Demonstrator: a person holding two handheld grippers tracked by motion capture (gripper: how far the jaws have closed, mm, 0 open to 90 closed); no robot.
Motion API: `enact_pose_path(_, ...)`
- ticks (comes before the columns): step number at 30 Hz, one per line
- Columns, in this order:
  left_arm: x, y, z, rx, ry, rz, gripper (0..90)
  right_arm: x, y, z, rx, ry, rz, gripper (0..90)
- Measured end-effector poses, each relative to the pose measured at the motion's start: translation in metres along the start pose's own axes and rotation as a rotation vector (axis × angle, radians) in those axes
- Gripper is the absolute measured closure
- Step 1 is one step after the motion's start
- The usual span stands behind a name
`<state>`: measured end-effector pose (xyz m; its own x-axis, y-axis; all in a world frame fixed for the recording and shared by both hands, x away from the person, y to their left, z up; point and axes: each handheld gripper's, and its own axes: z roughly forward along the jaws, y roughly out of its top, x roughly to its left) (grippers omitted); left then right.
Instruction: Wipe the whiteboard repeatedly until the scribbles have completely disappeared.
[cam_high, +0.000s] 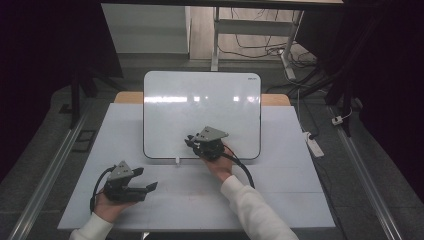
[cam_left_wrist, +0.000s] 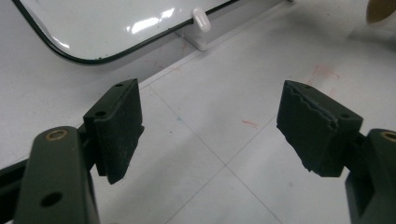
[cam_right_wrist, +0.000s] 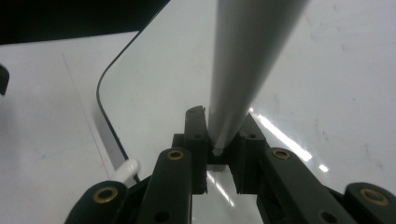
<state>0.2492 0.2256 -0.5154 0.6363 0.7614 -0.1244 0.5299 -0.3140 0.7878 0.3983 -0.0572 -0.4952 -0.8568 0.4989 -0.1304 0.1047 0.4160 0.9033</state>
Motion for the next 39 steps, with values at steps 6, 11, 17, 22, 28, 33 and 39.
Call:
enact_pose_path(6,0.001,0.000,0.000,0.000,0.002,-0.004,23.1,-0.016,-0.004,-0.015,-0.049,-0.061,0.074,78.5)
enact_pose_path(11,0.000,0.000,0.001,0.001,0.000,-0.002,23.0,-0.009,-0.009,-0.015,-0.010,-0.024,0.023,78.5)
enact_pose_path(17,0.002,0.000,0.001,-0.001,-0.003,-0.010,23.1,-0.020,-0.012,-0.027,-0.037,-0.076,0.064,78.4)
enact_pose_path(22,0.001,0.000,0.001,-0.001,-0.002,-0.008,23.0,-0.013,-0.012,-0.021,-0.011,-0.029,0.019,78.4)
enact_pose_path(28,0.001,0.000,0.001,0.000,-0.004,-0.007,23.0,-0.016,-0.008,-0.018,-0.044,-0.046,0.062,78.4)
enact_pose_path(33,0.002,0.000,0.000,-0.006,-0.003,-0.013,23.0,-0.012,-0.012,-0.019,0.006,0.008,0.054,78.5)
enact_pose_path(39,0.002,0.000,0.002,-0.004,-0.003,-0.014,23.0,-0.027,-0.012,-0.042,-0.019,-0.030,0.106,78.5)
